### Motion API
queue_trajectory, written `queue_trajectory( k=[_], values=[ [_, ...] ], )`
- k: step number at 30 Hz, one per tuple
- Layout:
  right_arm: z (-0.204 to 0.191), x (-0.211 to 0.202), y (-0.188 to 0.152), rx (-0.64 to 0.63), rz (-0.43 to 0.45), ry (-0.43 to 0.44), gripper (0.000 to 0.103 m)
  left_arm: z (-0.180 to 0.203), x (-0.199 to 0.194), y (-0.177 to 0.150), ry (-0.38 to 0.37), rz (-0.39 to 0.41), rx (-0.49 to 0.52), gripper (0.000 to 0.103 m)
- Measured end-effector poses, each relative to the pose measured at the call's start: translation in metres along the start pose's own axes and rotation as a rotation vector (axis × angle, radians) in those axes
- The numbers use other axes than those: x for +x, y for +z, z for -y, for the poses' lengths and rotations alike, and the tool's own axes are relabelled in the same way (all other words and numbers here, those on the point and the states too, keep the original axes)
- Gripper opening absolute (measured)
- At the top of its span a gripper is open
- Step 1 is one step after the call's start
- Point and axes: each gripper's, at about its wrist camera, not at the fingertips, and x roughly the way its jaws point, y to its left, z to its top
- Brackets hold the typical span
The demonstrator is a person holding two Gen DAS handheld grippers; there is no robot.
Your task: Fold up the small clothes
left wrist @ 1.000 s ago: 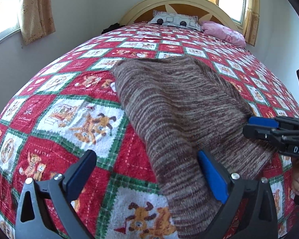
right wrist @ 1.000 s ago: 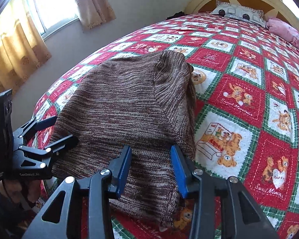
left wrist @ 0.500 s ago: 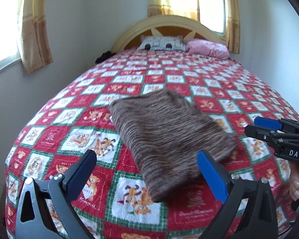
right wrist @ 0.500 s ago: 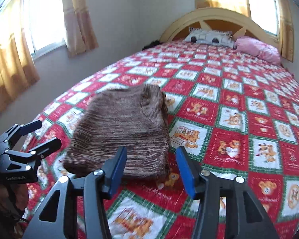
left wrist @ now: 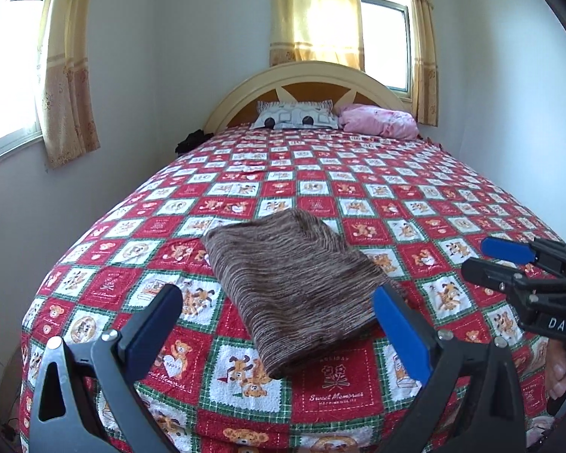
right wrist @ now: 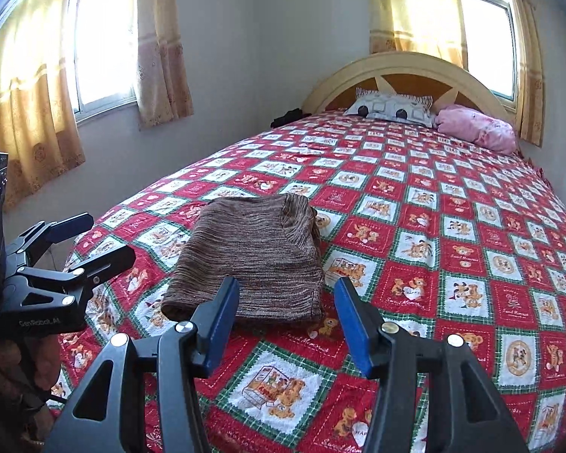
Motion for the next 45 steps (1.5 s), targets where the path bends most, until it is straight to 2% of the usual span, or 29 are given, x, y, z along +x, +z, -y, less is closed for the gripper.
queue_trajectory(
  k=[15,37,45],
  values=[
    [-0.011,-0.032,0.003,-0.029,0.06,-0.022,0.054,0.001,-0.019,0.006,0.005,0.051,-0.007,0.103],
    [-0.006,-0.055,0.008,-0.007,0.122,-0.031,0.055,0.005,-0.025,0.008,0.016,0.066,0.01,0.103],
    [-0.007,-0.06,0.009,-0.013,0.136,-0.031,0.055,-0.004,-0.028,0.011,0.023,0.075,0.004,0.103]
  ],
)
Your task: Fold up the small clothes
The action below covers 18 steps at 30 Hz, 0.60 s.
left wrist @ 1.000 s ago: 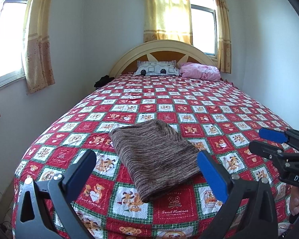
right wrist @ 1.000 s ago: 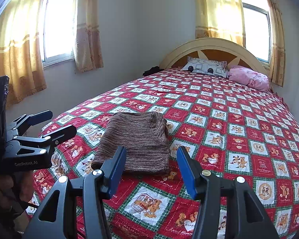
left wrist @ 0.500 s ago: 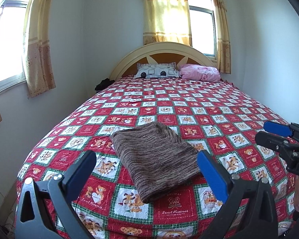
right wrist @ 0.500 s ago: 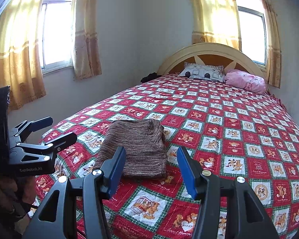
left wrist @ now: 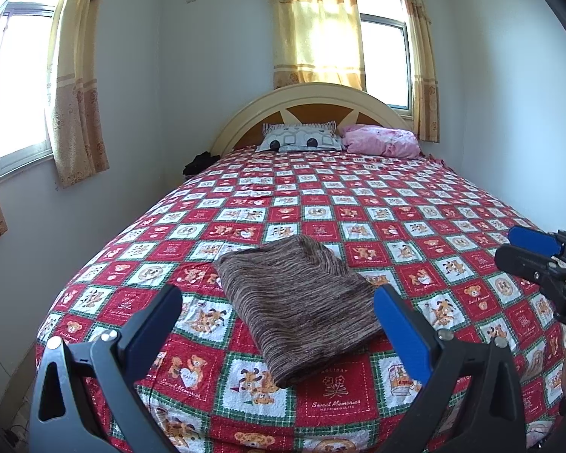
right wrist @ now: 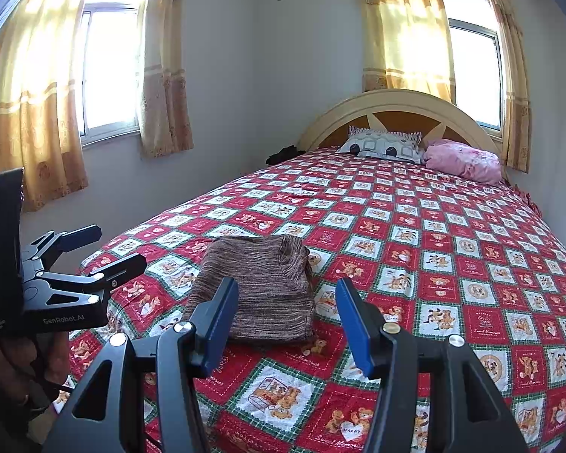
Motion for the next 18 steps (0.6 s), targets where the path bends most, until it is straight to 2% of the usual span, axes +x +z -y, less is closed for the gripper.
queue_trajectory(
  k=[14,18],
  values=[
    [0.0018,-0.0051,-0.0006,0.016,0.024,0.003,0.055,0.0039,0.0006,-0.0006,-0.016,-0.005,0.011,0.103],
    [0.003,-0.006,-0.0012,0.019,0.027,0.003,0.056,0.0036,-0.0006,0.0014,0.006,0.002,0.005,0.103]
  ],
)
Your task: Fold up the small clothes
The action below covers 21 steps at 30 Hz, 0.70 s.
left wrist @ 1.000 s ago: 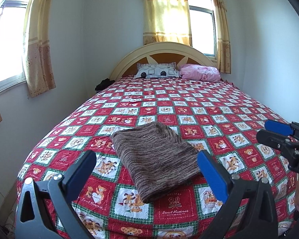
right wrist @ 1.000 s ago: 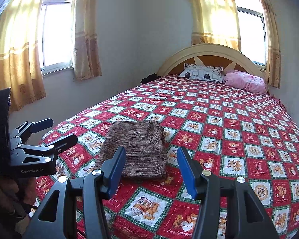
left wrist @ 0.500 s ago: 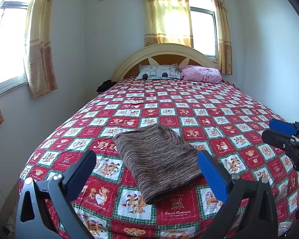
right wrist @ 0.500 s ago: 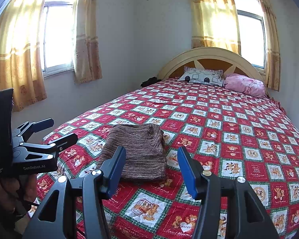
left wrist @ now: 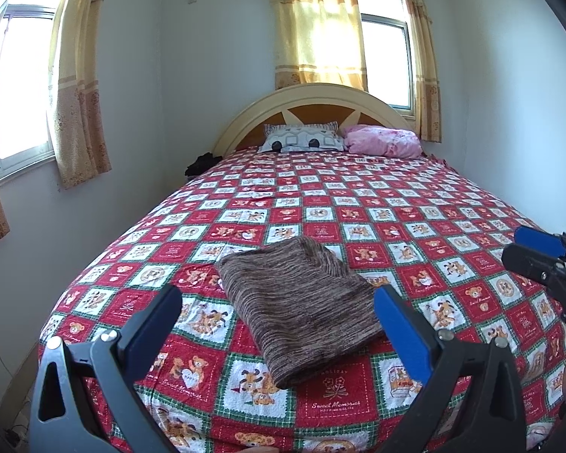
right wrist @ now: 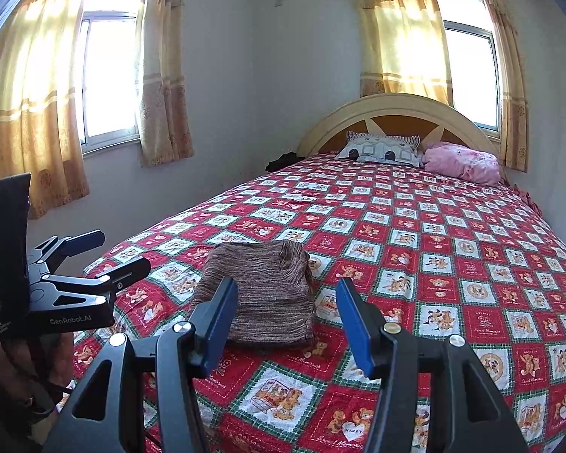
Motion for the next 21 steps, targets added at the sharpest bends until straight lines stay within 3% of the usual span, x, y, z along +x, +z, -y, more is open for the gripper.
queue_trajectory(
  k=[21],
  values=[
    [-0.002,0.008,-0.005,0.004,-0.017,0.006,0.056,-0.029,0.01,-0.002,0.094,-0.007,-0.022,0.103]
  ],
)
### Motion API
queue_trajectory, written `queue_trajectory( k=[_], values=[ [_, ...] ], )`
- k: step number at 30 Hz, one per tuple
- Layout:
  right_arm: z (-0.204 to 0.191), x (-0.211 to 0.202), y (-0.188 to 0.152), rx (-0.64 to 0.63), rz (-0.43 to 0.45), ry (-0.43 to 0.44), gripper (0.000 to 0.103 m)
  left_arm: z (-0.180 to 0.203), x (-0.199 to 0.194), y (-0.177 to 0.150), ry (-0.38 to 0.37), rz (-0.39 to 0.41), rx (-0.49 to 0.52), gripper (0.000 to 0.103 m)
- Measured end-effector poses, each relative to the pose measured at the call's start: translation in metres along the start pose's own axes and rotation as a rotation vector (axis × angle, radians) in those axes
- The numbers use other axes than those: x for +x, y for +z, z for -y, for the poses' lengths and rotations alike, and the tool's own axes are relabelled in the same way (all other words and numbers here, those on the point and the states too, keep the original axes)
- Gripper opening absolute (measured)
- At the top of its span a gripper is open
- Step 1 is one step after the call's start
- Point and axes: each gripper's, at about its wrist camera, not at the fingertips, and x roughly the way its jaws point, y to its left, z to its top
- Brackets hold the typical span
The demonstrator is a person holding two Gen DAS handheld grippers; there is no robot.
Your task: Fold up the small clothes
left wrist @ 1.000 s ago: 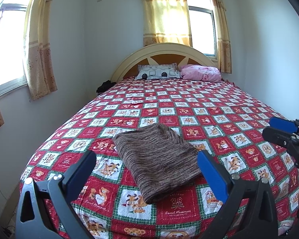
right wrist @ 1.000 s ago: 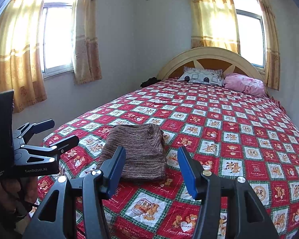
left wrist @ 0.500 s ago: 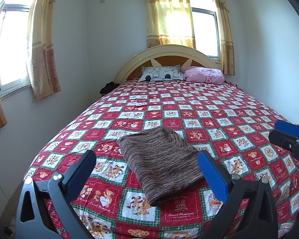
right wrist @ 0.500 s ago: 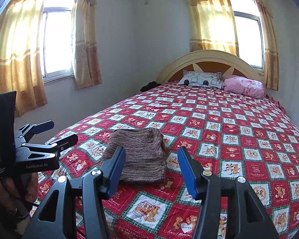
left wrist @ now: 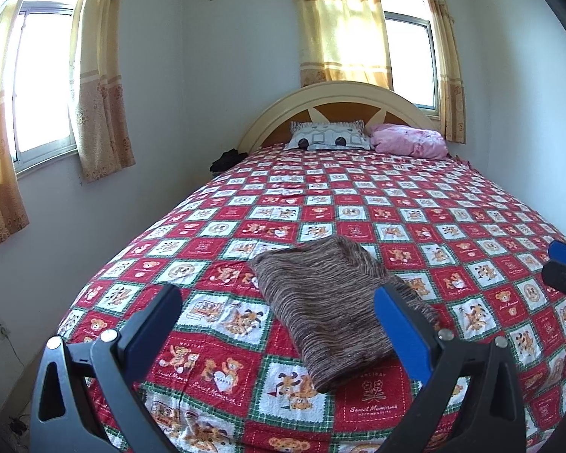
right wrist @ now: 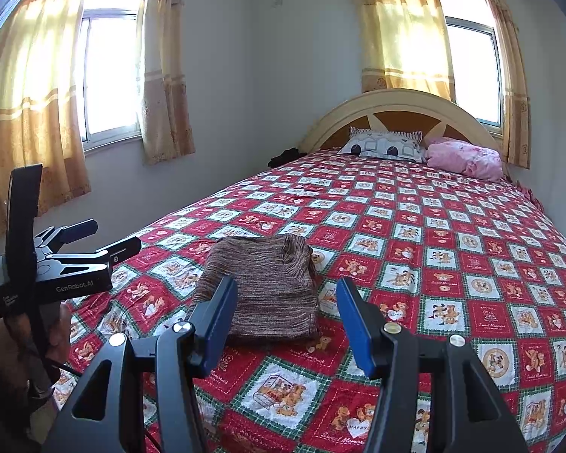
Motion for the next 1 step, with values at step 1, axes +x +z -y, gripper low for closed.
queue_trajectory(
  k=[1],
  values=[
    [0.0005,0.0001,-0.0001,0.001,0.0,0.0,0.056,-0.0004,0.0008,-0.0001,0.0,-0.003,-0.002,0.103]
  ],
)
